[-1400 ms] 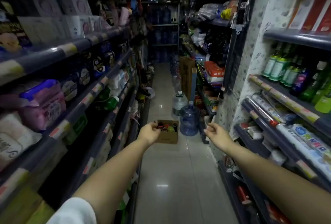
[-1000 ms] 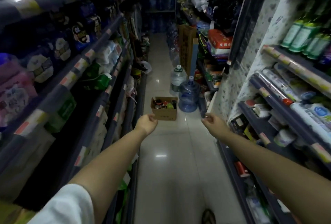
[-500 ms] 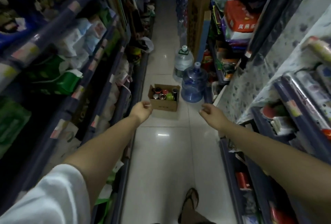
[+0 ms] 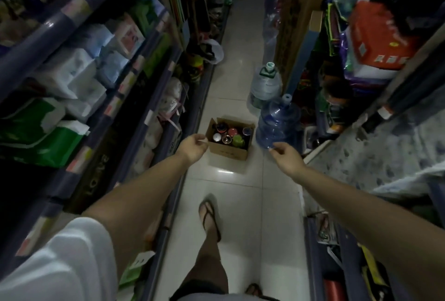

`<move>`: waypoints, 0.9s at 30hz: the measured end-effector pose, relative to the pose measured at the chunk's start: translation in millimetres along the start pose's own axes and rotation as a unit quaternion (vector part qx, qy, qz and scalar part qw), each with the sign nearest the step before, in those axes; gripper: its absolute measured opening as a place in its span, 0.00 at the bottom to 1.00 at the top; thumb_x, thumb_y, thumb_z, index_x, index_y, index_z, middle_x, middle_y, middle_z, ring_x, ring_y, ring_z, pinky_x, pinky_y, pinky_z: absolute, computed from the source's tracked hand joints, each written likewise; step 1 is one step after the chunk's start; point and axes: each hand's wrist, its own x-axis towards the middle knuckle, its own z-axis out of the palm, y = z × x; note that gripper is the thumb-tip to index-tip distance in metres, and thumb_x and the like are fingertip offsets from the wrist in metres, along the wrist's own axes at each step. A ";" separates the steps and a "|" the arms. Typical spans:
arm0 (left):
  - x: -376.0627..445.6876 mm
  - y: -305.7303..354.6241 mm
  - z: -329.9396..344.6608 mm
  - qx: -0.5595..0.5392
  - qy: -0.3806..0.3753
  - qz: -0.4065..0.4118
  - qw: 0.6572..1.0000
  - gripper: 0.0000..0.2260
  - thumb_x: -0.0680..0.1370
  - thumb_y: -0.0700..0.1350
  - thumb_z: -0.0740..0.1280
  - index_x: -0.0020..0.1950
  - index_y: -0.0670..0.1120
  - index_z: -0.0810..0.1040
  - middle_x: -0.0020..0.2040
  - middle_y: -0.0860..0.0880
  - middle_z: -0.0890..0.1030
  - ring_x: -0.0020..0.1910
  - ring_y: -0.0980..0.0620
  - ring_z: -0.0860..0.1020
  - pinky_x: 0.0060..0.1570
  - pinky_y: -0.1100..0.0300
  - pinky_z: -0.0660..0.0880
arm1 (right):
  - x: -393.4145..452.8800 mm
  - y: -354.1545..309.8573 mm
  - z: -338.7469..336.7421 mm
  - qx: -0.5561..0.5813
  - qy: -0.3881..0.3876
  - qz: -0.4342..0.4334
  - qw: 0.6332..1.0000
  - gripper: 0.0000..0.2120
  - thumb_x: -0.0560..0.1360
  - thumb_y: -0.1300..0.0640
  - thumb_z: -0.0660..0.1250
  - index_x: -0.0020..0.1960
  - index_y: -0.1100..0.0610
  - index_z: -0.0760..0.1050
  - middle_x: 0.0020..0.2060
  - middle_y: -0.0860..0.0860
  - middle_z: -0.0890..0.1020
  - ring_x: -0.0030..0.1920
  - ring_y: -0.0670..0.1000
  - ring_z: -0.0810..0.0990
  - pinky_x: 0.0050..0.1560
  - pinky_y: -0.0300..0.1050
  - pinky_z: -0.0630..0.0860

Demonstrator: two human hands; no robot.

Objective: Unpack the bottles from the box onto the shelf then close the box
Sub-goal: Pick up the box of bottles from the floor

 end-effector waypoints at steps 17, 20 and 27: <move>268.7 67.8 -59.6 0.055 -0.042 -0.014 0.998 0.19 0.79 0.41 0.63 0.70 0.41 0.70 0.56 0.43 0.77 0.51 0.52 0.72 0.51 0.63 0.67 | 236.7 -117.4 28.1 0.035 0.031 0.070 0.996 0.20 0.79 0.54 0.62 0.66 0.63 0.70 0.57 0.56 0.78 0.58 0.55 0.75 0.54 0.43 0.69; 294.6 73.7 -49.1 0.057 -0.048 -0.031 0.997 0.20 0.79 0.41 0.63 0.71 0.41 0.69 0.62 0.41 0.77 0.52 0.54 0.71 0.51 0.65 0.65 | 262.8 -115.2 24.2 0.040 0.024 0.082 0.995 0.19 0.79 0.55 0.61 0.67 0.64 0.70 0.60 0.59 0.77 0.61 0.57 0.75 0.55 0.42 0.68; 361.8 93.8 -11.3 0.012 -0.047 -0.082 0.995 0.19 0.78 0.38 0.64 0.69 0.39 0.70 0.57 0.45 0.77 0.54 0.51 0.73 0.47 0.69 0.70 | 342.2 -93.5 5.1 0.042 0.003 0.106 0.993 0.19 0.79 0.55 0.62 0.67 0.63 0.69 0.62 0.59 0.77 0.63 0.59 0.74 0.61 0.47 0.69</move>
